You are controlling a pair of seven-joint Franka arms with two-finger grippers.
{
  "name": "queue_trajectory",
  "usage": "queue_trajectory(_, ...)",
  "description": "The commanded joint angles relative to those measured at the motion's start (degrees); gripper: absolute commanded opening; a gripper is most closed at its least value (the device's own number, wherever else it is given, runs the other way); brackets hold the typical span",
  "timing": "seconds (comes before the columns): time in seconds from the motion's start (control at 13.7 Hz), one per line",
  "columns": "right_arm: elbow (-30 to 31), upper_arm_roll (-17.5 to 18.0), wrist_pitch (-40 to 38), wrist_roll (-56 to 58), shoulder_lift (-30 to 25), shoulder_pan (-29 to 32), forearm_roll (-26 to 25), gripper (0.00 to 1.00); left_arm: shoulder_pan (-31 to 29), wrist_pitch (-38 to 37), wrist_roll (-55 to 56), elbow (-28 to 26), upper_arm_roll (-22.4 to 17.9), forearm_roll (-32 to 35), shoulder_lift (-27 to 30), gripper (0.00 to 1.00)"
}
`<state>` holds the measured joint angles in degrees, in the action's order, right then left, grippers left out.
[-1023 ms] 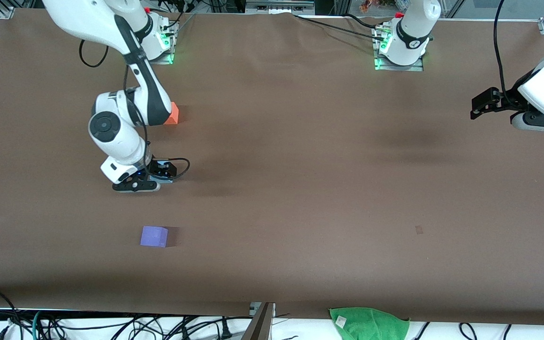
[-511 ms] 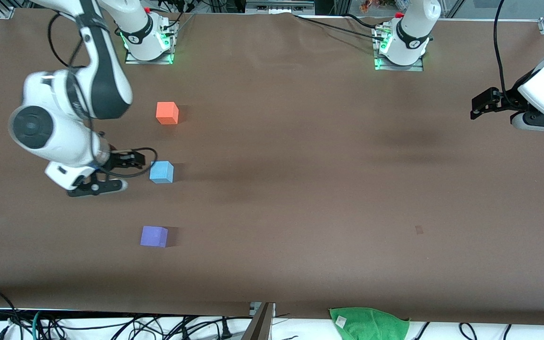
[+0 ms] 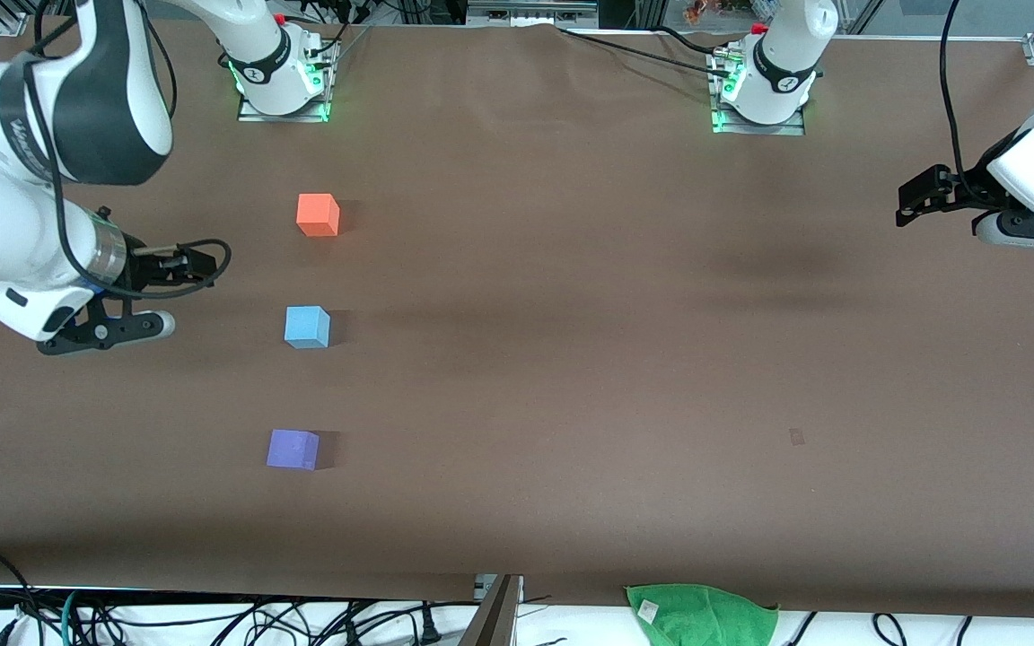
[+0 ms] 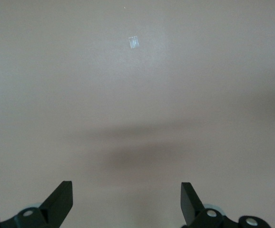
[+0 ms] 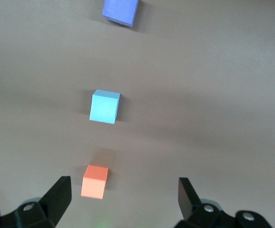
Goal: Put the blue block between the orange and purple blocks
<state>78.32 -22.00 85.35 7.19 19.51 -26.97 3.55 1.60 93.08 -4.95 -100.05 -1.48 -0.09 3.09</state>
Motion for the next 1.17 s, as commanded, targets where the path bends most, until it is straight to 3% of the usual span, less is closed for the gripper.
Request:
queue_trajectory(0.0,-0.11,3.95,-2.47,0.37,-4.03,5.23,0.49,0.99,-0.37,-0.97,-0.49,0.82,-0.18,-0.61,0.86,1.0)
queue_trajectory(0.15,3.31,10.28,-2.82,0.46,-8.15,11.74,0.32,0.99,-0.37,-0.8,-0.41,0.91,0.43,-0.61,0.78,1.0)
queue_trajectory(0.37,10.34,13.72,-2.47,0.46,-14.58,14.31,-0.9,0.99,-0.37,-0.71,-0.49,1.7,0.25,-0.52,0.78,1.0)
queue_trajectory(0.58,11.59,18.39,-2.83,0.9,-18.44,17.12,-7.75,0.99,-0.37,-1.5,-0.41,1.7,0.52,-0.18,0.78,1.0)
queue_trajectory(1.1,11.94,20.41,-3.87,0.29,-20.66,20.11,-8.65,0.99,-0.2,-1.59,-0.5,1.79,0.87,0.79,0.86,1.0)
